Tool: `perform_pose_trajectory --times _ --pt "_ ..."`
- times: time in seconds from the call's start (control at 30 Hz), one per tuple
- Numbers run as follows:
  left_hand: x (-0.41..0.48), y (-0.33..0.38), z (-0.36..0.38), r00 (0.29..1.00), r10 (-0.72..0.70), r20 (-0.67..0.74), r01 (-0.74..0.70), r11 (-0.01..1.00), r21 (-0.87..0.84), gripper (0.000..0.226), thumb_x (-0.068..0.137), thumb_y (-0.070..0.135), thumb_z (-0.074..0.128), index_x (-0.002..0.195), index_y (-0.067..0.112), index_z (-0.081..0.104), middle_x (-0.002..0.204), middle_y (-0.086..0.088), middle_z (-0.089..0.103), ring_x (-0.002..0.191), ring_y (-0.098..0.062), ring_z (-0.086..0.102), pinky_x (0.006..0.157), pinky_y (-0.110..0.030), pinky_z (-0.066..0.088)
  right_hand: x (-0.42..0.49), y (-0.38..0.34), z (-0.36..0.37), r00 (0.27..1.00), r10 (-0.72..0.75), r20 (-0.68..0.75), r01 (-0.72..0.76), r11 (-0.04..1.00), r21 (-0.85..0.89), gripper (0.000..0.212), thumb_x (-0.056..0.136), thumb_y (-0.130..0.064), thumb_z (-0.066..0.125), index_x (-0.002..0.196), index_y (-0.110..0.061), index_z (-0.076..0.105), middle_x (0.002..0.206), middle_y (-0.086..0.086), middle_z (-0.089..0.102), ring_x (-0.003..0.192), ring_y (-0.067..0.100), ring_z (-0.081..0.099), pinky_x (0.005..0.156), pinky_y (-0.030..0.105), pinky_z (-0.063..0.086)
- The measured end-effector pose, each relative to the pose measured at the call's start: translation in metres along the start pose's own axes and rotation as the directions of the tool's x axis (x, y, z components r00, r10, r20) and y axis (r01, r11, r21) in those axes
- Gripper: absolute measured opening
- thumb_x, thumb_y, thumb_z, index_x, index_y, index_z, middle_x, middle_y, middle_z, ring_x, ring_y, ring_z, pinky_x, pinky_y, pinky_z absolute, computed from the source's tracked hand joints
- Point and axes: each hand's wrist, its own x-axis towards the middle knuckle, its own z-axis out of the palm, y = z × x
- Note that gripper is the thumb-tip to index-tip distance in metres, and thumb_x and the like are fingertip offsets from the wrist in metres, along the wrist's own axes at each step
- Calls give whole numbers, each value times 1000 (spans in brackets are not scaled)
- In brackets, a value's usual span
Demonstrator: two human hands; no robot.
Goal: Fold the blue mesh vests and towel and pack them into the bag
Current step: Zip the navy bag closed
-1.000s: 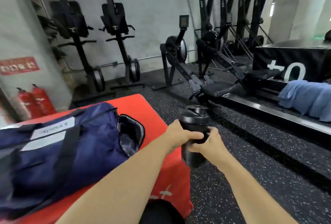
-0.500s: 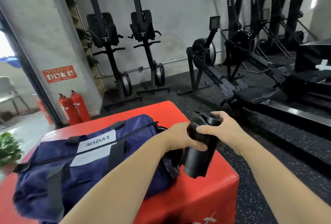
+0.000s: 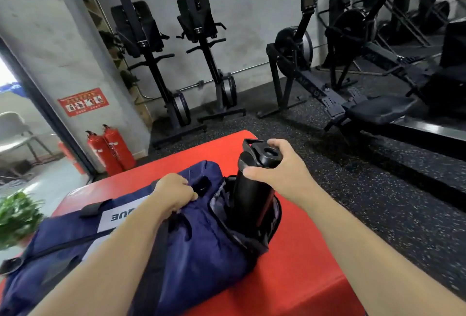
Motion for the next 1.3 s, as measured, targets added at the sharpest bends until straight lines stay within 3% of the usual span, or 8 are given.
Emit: perform_pose_trajectory --times 0.1,0.23,0.33,0.67,0.8,0.97,1.07,1.3 --pt "13 -19 -2 992 -92 91 115 946 -303 12 85 7 70 89 -4 67 80 -16 65 69 -22 56 66 -27 43 4 5 25 1000 -7 6 7 999 -39 66 61 -39 87 109 -44 41 102 -27 53 92 -7 54 78 14 40" --pt "15 -24 -4 968 -156 198 249 715 -653 5 89 1 63 88 -2 67 76 -19 70 62 -26 64 69 -36 53 12 11 55 998 -52 28 56 974 -218 79 56 -56 79 124 -48 39 116 -9 50 104 14 56 93 35 45" --pt "17 -24 -9 960 -150 238 278 618 -736 17 94 3 56 81 2 66 63 -12 70 47 -21 66 48 -29 56 11 14 71 995 -50 90 76 947 -312 75 64 -51 79 126 -48 37 113 -7 44 104 21 57 87 33 43" --pt "11 -46 6 930 -215 299 363 404 -840 14 93 11 56 87 5 67 72 -13 71 64 -26 65 73 -35 52 19 20 73 906 66 418 119 908 -401 87 70 -55 69 141 -52 19 132 0 42 122 22 49 105 39 39" --pt "18 -37 1 947 -231 223 301 400 -866 11 82 13 63 85 3 66 93 -23 66 78 -32 63 85 -43 52 21 15 82 918 43 394 160 868 -469 88 53 -69 57 134 -51 28 120 -1 54 110 20 53 97 39 45" --pt "41 -39 -15 974 -184 128 182 313 -932 39 51 22 75 83 1 70 100 -27 69 94 -39 67 98 -57 48 20 5 109 937 0 350 227 761 -608 75 77 -55 65 141 -42 27 115 3 46 109 30 56 87 37 46" --pt "38 -59 -9 957 -224 186 245 272 -931 34 69 18 74 97 1 69 110 -23 68 96 -36 66 101 -54 48 19 2 118 939 -12 345 245 726 -643 76 77 -56 65 142 -44 27 117 1 45 112 29 56 88 37 46" --pt "37 -57 8 980 -150 130 191 525 -829 11 86 2 59 94 0 66 101 -26 68 85 -31 60 85 -46 54 28 4 102 845 125 519 219 806 -550 92 85 -47 64 153 -44 2 137 2 38 122 24 48 102 36 42"
